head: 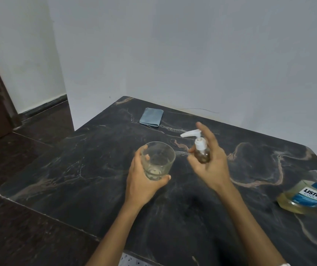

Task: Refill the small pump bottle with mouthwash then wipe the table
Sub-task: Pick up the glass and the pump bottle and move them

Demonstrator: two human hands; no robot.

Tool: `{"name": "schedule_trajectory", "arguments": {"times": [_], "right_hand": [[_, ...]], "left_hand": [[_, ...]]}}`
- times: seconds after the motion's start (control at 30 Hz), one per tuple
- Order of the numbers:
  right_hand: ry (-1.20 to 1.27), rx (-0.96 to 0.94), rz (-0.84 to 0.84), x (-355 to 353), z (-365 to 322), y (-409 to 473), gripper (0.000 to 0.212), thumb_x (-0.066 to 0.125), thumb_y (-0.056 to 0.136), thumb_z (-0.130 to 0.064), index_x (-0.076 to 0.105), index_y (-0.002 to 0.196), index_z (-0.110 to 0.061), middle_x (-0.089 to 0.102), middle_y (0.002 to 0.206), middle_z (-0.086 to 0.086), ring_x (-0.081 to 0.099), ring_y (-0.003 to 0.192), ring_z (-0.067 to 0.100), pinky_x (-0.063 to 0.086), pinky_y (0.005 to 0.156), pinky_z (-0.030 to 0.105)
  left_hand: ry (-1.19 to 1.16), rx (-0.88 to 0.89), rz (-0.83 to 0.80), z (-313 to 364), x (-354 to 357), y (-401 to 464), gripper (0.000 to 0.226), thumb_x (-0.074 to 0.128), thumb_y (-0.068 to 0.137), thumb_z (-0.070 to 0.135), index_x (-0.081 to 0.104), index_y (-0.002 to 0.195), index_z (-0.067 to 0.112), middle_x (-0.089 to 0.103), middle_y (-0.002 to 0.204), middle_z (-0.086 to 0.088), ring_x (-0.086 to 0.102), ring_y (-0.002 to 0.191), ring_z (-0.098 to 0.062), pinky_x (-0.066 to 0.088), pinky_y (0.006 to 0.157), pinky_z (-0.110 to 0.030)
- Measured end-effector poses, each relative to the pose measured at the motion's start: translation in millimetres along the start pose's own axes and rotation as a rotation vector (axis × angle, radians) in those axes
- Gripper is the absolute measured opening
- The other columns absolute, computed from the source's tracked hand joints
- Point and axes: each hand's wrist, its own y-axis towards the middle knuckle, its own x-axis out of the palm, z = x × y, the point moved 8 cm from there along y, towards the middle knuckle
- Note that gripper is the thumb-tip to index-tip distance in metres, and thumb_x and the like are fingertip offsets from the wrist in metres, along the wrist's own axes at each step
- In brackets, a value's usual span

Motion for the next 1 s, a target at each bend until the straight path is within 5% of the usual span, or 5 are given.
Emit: {"name": "schedule_trajectory", "arguments": {"times": [0.17, 0.4, 0.5, 0.8, 1.0], "right_hand": [[-0.128, -0.025, -0.132, 22.3, -3.9, 16.4, 0.088, 0.059, 0.071, -0.012, 0.026, 0.134, -0.062, 0.064, 0.082, -0.008, 0.064, 0.071, 0.016, 0.055, 0.067, 0.039], [-0.249, -0.085, -0.126, 28.2, -2.7, -0.9, 0.07, 0.067, 0.065, -0.001, 0.042, 0.12, -0.037, 0.051, 0.083, -0.025, 0.047, 0.057, 0.009, 0.048, 0.051, 0.03], [-0.217, -0.05, -0.096, 28.2, 2.8, -8.2, 0.065, 0.066, 0.066, -0.002, 0.043, 0.115, -0.038, 0.054, 0.073, -0.018, 0.046, 0.052, 0.014, 0.048, 0.048, 0.035], [-0.078, -0.006, -0.041, 26.1, 8.3, -19.8, 0.095, 0.057, 0.072, -0.013, 0.012, 0.142, -0.059, 0.058, 0.086, -0.015, 0.056, 0.065, 0.007, 0.05, 0.057, 0.024], [-0.095, -0.014, -0.024, 20.9, 4.6, -23.3, 0.085, 0.058, 0.071, -0.014, 0.026, 0.14, -0.052, 0.055, 0.081, -0.013, 0.051, 0.059, 0.009, 0.05, 0.054, 0.029]], "left_hand": [[0.004, 0.012, 0.008, 0.6, 0.7, 0.7, 0.098, 0.088, 0.046, 0.04, 0.024, 0.115, 0.068, 0.048, 0.115, 0.026, 0.05, 0.111, 0.003, 0.047, 0.086, -0.022], [0.022, 0.009, 0.005, 5.0, -0.6, -0.1, 0.099, 0.088, 0.046, 0.037, 0.023, 0.115, 0.067, 0.05, 0.118, 0.019, 0.052, 0.112, -0.002, 0.05, 0.092, -0.035], [0.017, -0.003, -0.001, 4.1, 0.1, -0.4, 0.099, 0.088, 0.047, 0.036, 0.027, 0.12, 0.06, 0.05, 0.119, 0.018, 0.051, 0.113, -0.001, 0.05, 0.093, -0.037], [0.038, -0.008, 0.005, 2.7, 0.1, -0.6, 0.095, 0.084, 0.042, 0.048, 0.028, 0.116, 0.066, 0.05, 0.116, 0.02, 0.053, 0.11, 0.002, 0.052, 0.091, -0.03], [0.078, -0.002, -0.017, 4.4, 2.0, 0.1, 0.097, 0.086, 0.042, 0.054, 0.031, 0.122, 0.063, 0.053, 0.114, 0.03, 0.054, 0.108, 0.007, 0.053, 0.091, -0.035]]}}
